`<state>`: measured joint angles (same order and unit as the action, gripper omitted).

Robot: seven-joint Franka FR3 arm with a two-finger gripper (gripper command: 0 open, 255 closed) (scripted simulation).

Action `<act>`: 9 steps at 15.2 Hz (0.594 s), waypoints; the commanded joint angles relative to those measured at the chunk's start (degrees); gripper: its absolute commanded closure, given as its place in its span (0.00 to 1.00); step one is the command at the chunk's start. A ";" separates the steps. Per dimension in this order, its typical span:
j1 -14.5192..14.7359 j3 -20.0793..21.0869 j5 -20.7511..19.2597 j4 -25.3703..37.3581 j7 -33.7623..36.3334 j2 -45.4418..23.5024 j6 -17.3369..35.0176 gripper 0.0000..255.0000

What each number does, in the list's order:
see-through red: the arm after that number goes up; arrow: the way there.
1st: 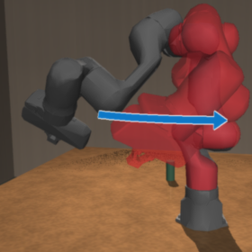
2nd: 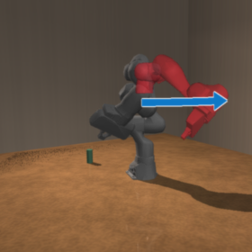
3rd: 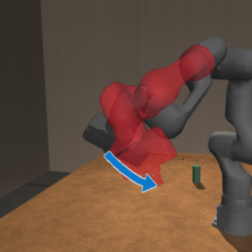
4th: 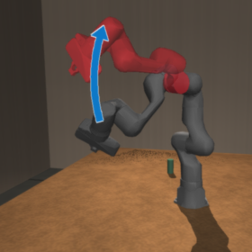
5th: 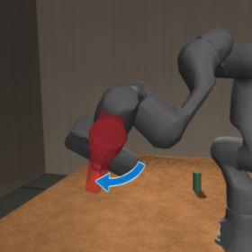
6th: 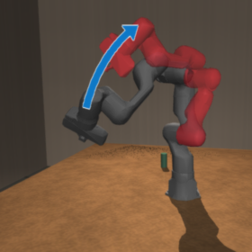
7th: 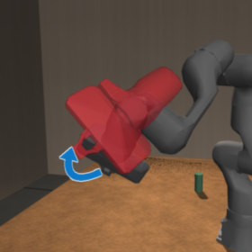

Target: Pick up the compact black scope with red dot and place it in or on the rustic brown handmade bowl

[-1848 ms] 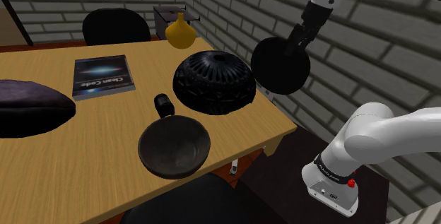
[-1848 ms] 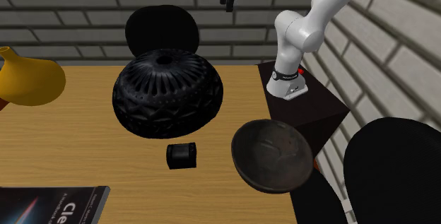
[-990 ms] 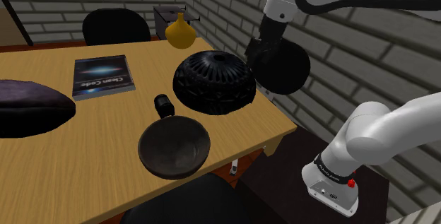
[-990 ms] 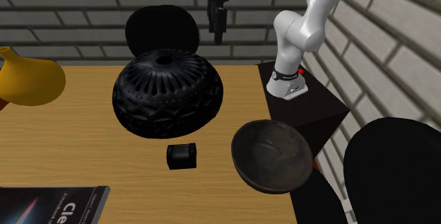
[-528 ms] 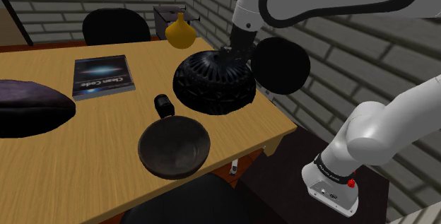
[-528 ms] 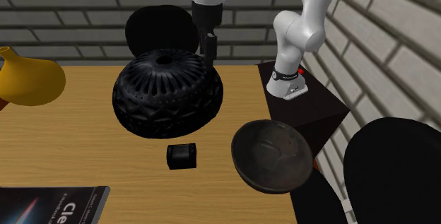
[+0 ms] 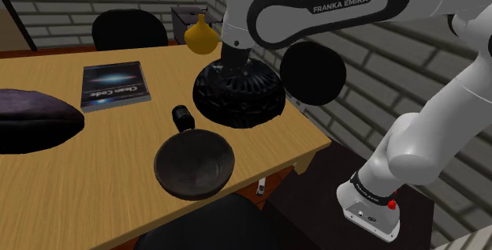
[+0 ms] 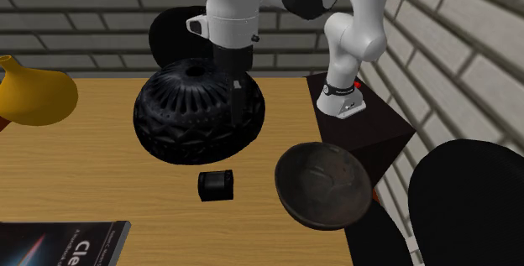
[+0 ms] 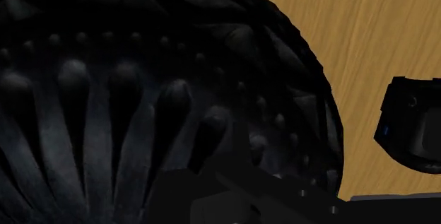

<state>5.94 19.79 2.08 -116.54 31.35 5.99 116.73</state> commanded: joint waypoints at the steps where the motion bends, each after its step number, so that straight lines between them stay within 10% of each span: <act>1: 0.50 1.12 -1.68 3.59 2.16 -5.05 1.20 0.00; 9: 5.67 3.04 -10.33 20.75 11.52 -23.37 0.57 0.00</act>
<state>10.76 22.85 -6.91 -98.35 41.74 -14.44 117.18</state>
